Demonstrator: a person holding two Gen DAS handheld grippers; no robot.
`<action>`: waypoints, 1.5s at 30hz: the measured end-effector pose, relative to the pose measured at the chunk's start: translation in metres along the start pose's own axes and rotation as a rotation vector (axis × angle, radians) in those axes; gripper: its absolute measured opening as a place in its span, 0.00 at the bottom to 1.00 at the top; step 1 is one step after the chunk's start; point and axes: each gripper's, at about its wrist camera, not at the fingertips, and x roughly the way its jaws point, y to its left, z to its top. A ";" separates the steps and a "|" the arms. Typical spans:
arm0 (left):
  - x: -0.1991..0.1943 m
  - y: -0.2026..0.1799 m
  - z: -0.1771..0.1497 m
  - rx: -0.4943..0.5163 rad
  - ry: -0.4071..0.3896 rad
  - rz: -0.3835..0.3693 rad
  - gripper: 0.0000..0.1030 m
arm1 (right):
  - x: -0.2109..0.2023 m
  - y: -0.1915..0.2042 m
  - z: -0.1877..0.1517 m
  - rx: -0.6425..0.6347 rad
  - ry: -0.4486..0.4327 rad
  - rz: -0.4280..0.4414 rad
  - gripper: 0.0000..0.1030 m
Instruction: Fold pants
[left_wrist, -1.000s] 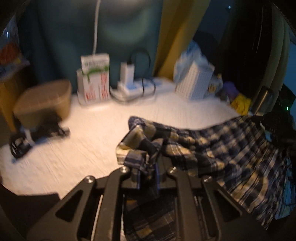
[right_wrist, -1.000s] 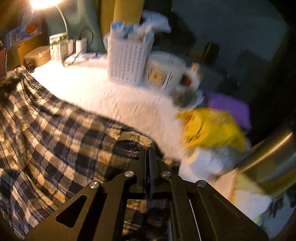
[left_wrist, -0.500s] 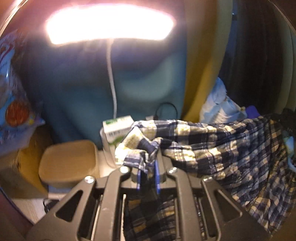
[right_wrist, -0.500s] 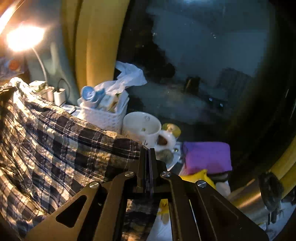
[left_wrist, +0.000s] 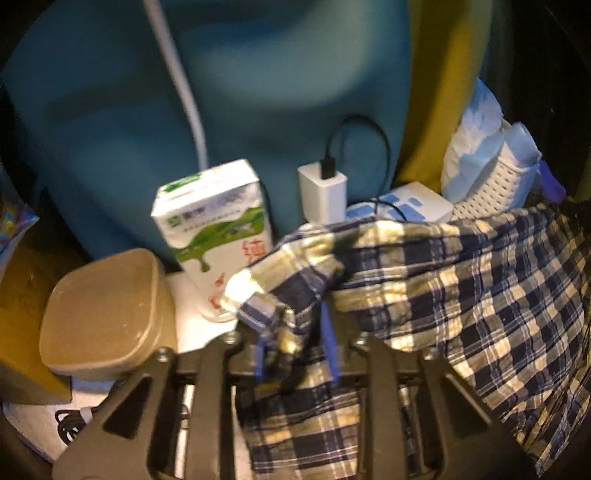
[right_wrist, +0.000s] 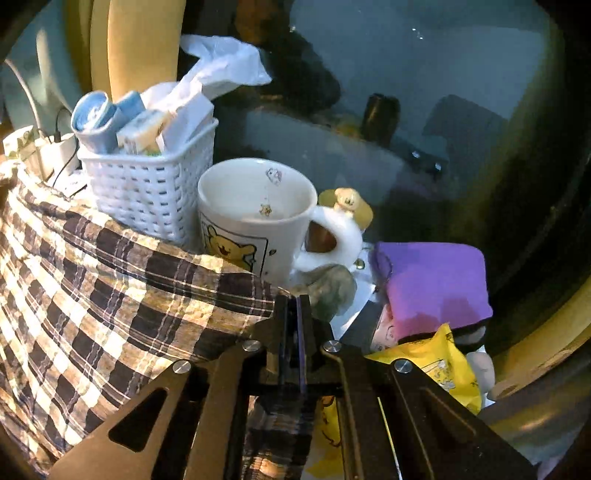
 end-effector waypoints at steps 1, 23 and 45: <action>-0.003 0.003 0.002 -0.007 -0.013 0.004 0.48 | 0.001 0.000 -0.001 -0.006 0.002 0.011 0.10; -0.163 -0.011 -0.117 -0.051 -0.073 -0.130 0.86 | -0.159 -0.005 -0.089 -0.029 -0.152 0.108 0.62; -0.246 -0.070 -0.280 -0.286 0.110 -0.266 0.87 | -0.182 0.002 -0.212 0.094 -0.040 0.268 0.62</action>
